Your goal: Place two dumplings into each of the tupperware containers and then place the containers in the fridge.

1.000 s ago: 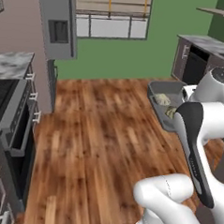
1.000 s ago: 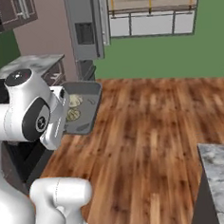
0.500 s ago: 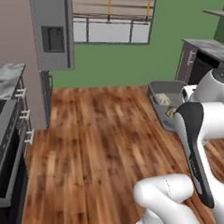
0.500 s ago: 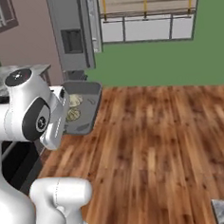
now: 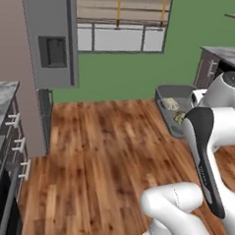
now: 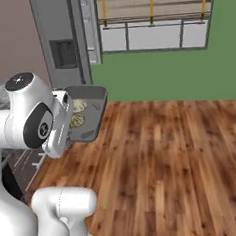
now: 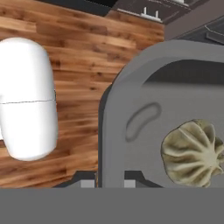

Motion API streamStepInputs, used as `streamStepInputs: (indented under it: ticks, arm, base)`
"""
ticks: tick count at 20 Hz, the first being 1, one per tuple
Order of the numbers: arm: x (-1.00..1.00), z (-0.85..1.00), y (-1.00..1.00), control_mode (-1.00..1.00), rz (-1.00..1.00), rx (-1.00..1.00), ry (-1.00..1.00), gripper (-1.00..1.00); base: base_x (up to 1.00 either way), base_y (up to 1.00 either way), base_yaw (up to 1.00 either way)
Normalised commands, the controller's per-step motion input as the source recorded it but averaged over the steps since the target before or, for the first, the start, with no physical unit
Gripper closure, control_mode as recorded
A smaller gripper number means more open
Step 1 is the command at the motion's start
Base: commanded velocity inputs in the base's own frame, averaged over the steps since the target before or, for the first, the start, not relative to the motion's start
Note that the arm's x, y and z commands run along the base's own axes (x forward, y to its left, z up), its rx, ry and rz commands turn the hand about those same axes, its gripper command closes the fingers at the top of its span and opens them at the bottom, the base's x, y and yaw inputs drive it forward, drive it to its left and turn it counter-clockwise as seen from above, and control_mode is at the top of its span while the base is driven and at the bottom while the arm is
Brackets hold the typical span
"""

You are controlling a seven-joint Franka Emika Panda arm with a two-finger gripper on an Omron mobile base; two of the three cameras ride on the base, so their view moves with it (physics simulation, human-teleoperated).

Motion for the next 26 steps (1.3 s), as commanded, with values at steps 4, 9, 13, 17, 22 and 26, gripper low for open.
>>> streamStepInputs:
  ticks: [4,9,13,17,22,26]
  arm:
    - [0.00,0.00,0.00,1.00,0.00,0.00,0.00,1.00]
    - [0.00,0.00,0.00,1.00,0.00,0.00,0.00,1.00]
    - [0.00,0.00,0.00,1.00,0.00,0.00,0.00,1.00]
    - [0.00,0.00,0.00,1.00,0.00,0.00,0.00,1.00]
    - [0.00,0.00,0.00,1.00,0.00,0.00,0.00,1.00]
    - [0.00,0.00,0.00,1.00,0.00,0.00,0.00,1.00]
  base:
    - [1.00,0.00,0.00]
    - [1.00,-0.17,0.00]
    - [1.00,-0.58,0.00]
    - [1.00,-0.90,0.03]
    - [0.96,-0.98,0.04]
    - [0.88,-1.00,0.21]
